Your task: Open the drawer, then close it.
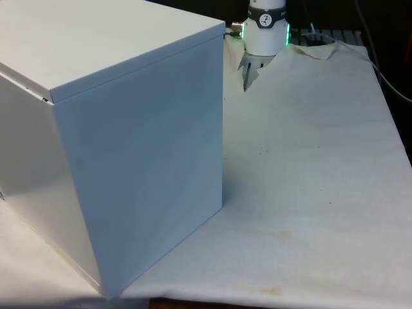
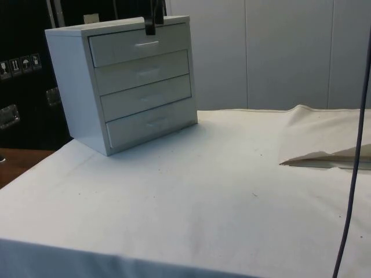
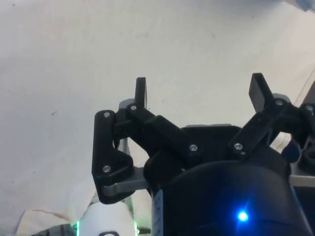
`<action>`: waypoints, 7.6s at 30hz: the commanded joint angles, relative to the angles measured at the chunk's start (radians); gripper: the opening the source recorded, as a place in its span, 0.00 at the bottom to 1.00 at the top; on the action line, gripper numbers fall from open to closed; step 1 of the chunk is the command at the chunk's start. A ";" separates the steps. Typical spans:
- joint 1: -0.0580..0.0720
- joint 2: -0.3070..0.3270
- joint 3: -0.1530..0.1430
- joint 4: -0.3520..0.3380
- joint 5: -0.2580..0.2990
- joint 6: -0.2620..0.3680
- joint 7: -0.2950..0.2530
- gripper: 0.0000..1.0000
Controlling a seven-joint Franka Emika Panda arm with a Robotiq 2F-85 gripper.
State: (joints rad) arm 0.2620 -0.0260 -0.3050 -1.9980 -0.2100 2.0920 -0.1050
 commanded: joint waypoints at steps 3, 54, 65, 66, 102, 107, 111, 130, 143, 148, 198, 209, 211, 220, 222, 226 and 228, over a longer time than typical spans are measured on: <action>-0.002 -0.005 -0.009 -0.008 -0.020 0.033 -0.011 1.00; -0.001 0.165 -0.100 0.056 -0.116 0.224 -0.199 1.00; -0.002 0.204 -0.104 0.052 -0.134 0.262 -0.208 1.00; -0.002 0.204 -0.104 0.052 -0.134 0.262 -0.208 1.00; 0.000 0.238 -0.109 0.052 -0.126 0.276 -0.212 0.79; 0.001 0.238 -0.110 0.053 -0.128 0.278 -0.210 0.58; 0.002 0.239 -0.112 0.054 -0.135 0.280 -0.206 0.37; -0.001 0.197 -0.122 0.033 -0.155 0.270 -0.219 0.10; -0.004 0.139 -0.139 -0.017 -0.159 0.281 -0.264 0.10; -0.002 0.124 -0.140 -0.032 -0.157 0.285 -0.269 0.10; 0.020 -0.068 -0.086 -0.233 -0.172 0.229 -0.284 0.10; 0.019 -0.099 -0.087 -0.263 -0.160 0.237 -0.295 0.10; 0.019 -0.101 -0.087 -0.265 -0.159 0.238 -0.296 0.10; 0.018 -0.127 -0.088 -0.285 -0.147 0.243 -0.315 0.10; 0.018 -0.126 -0.090 -0.285 -0.143 0.247 -0.328 0.10; 0.021 -0.095 -0.091 -0.255 -0.132 0.252 -0.346 0.10; 0.018 -0.127 -0.096 -0.288 -0.133 0.258 -0.367 0.10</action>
State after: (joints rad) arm 0.2830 -0.1290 -0.4010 -2.2630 -0.3380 2.3540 -0.4740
